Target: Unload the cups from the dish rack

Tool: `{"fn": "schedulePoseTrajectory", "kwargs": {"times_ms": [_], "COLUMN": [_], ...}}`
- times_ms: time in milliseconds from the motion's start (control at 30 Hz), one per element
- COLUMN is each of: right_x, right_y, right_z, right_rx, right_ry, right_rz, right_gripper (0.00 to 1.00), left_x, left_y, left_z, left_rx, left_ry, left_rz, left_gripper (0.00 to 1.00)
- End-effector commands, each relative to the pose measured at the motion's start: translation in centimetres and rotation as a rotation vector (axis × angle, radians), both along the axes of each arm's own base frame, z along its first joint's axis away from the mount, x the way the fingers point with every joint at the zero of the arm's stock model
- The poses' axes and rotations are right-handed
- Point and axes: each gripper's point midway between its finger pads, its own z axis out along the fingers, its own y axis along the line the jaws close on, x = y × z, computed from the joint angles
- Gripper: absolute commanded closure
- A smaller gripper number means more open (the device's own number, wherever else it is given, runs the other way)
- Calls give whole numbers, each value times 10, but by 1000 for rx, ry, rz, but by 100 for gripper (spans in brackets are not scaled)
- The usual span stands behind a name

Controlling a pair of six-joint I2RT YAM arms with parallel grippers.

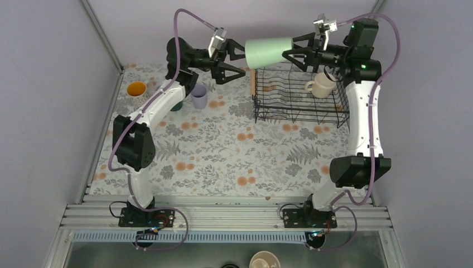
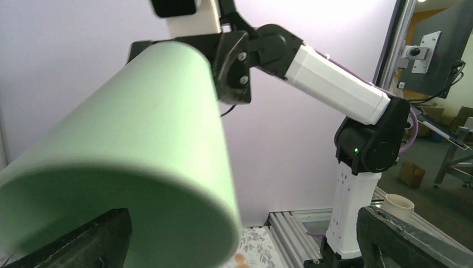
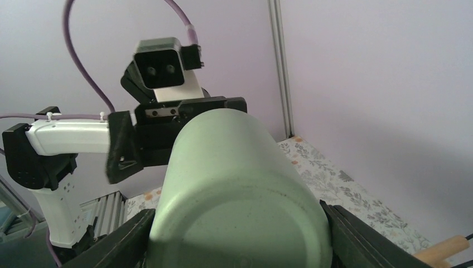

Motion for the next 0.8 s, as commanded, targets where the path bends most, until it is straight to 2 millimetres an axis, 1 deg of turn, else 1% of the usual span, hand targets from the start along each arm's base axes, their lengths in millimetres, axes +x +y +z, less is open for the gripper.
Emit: {"fn": "schedulePoseTrajectory", "kwargs": {"times_ms": [0, 67, 167, 300, 367, 500, 533, 600, 667, 700, 767], "right_x": [10, 14, 18, 18, 16, 11, 10, 6, 6, -4, -8], "right_y": [8, 8, 8, 8, 9, 12, 13, 13, 14, 14, 15], "right_z": [-2, -4, -8, -8, -7, -10, -10, -10, -14, -5, -1], "right_rx": [8, 3, 1, 7, 14, 28, 28, 28, 28, 26, 25], "right_ry": [1, 1, -7, -12, -10, 11, 11, 6, 12, -15, -24], "right_rz": [32, 23, 14, 16, 33, 68, 72, 76, 79, 79, 76], "right_gripper": [71, 71, 70, 67, 66, 57, 56, 55, 52, 49, 43], "left_x": [-2, -4, -6, -8, -10, -9, -8, -7, -9, -10, -11], "left_y": [-15, -17, -17, -16, -16, -15, -16, -16, -15, -15, -14], "left_z": [6, 6, 7, 11, 14, 19, 20, 20, 20, 21, 22], "left_rx": [-6, -8, -6, 3, 4, 1, 6, 11, 12, 12, 14], "left_ry": [-42, -44, -48, -51, -58, -55, -47, -48, -59, -64, -72], "left_rz": [-22, -31, -36, -34, -32, -18, -11, 1, 6, 5, 10], "left_gripper": [0, 2, 9, 19, 29, 64, 68, 70, 72, 74, 82]}}
